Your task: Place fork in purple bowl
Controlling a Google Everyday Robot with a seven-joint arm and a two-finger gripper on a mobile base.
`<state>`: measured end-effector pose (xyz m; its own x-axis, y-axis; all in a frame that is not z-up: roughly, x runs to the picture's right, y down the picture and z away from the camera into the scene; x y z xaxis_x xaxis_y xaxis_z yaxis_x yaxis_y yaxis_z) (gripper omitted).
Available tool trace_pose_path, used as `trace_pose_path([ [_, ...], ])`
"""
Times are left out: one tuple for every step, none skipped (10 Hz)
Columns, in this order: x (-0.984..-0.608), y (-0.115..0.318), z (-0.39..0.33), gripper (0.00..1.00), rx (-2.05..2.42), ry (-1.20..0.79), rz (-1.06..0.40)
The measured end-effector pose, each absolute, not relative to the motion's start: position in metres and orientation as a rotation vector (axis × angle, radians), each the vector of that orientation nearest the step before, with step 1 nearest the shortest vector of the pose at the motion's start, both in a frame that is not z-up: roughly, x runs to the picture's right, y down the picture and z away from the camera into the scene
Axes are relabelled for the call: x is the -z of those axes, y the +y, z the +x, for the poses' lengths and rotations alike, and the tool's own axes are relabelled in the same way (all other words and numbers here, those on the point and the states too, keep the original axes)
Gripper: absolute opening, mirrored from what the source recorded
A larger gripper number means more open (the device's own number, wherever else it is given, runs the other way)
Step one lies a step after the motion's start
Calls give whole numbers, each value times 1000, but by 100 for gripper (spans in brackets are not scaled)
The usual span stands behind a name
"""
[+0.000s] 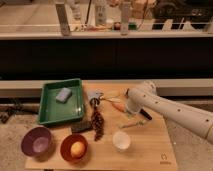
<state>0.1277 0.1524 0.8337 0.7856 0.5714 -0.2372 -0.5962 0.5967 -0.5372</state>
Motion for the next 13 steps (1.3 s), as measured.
trace_pose_path([
  [-830, 151, 128, 80, -671, 34, -641],
  [-829, 154, 136, 80, -649, 25, -642],
  [-831, 159, 141, 80, -623, 3, -644],
  [-834, 164, 144, 80, -590, -20, -646],
  [-837, 170, 148, 80, -550, -44, -646],
  [-840, 178, 157, 80, -513, -67, -641],
  [-842, 183, 165, 80, -484, -76, -630],
  [-843, 187, 171, 80, -462, -76, -624],
  [-844, 190, 176, 80, -421, -48, -610],
  [-847, 192, 179, 80, -381, -11, -596],
  [-848, 194, 180, 80, -370, 4, -601],
  [-852, 201, 187, 80, -372, 12, -605],
  [-855, 204, 186, 80, -368, 10, -609],
])
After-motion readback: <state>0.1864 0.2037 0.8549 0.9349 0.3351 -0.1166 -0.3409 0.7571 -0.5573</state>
